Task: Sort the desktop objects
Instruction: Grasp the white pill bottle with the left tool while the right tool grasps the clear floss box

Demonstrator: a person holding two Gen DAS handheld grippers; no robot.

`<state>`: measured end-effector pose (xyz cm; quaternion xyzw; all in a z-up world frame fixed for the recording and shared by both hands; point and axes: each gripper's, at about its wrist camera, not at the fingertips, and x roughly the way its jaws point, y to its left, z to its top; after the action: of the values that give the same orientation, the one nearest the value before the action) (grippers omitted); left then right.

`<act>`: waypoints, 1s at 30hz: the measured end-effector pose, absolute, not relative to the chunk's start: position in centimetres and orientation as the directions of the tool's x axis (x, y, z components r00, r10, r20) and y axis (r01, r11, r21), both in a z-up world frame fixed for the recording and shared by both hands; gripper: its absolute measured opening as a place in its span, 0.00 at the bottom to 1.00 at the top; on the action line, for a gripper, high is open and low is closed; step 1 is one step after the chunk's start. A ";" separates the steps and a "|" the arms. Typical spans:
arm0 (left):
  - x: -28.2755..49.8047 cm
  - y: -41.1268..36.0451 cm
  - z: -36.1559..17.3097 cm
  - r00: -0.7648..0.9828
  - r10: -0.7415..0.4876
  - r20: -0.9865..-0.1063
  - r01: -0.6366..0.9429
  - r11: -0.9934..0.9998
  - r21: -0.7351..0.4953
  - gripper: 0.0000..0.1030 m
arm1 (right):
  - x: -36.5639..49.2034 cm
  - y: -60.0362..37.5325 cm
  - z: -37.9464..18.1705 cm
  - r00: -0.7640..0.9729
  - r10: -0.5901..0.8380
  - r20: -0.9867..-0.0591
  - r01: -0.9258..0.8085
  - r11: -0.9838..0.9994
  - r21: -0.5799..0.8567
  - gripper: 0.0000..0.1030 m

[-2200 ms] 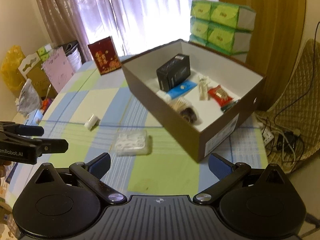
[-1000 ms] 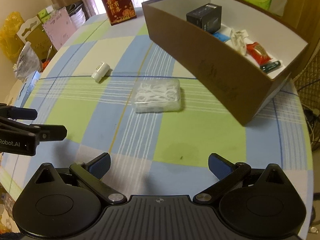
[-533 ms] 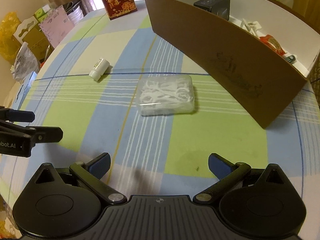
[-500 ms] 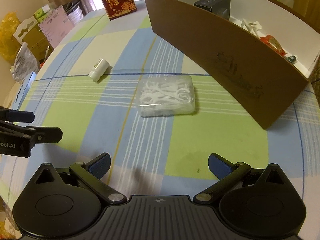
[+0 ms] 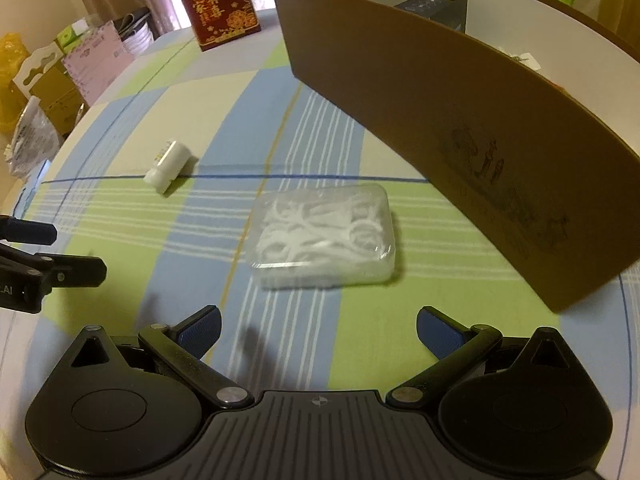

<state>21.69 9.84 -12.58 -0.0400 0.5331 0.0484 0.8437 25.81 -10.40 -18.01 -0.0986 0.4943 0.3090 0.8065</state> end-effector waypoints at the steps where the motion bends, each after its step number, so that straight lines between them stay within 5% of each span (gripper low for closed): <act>1: 22.1 10.0 -12.8 0.429 0.039 -0.902 -0.119 0.993 -0.014 0.92 | 26.1 -10.3 -18.2 0.321 0.406 -0.856 -0.595 0.789 0.151 0.98; 12: 25.8 10.6 -14.3 0.461 0.019 -0.887 -0.034 0.999 0.003 0.91 | 28.5 -7.8 -19.3 0.380 0.390 -0.839 -0.626 0.776 0.077 0.98; 15: 26.7 10.7 -14.4 0.472 0.009 -0.882 -0.013 1.000 0.003 0.89 | 28.4 -7.5 -19.3 0.426 0.356 -0.832 -0.645 0.764 -0.004 0.80; 30: 30.2 10.6 -15.1 0.504 -0.037 -0.863 0.088 0.996 0.009 0.69 | 28.2 -12.9 -18.6 0.457 0.288 -0.842 -0.529 0.849 0.003 0.80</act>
<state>30.23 10.64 -15.13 0.0259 0.4965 -0.0361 0.8669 28.19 -12.89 -18.56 -0.1305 0.4615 0.2421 0.8434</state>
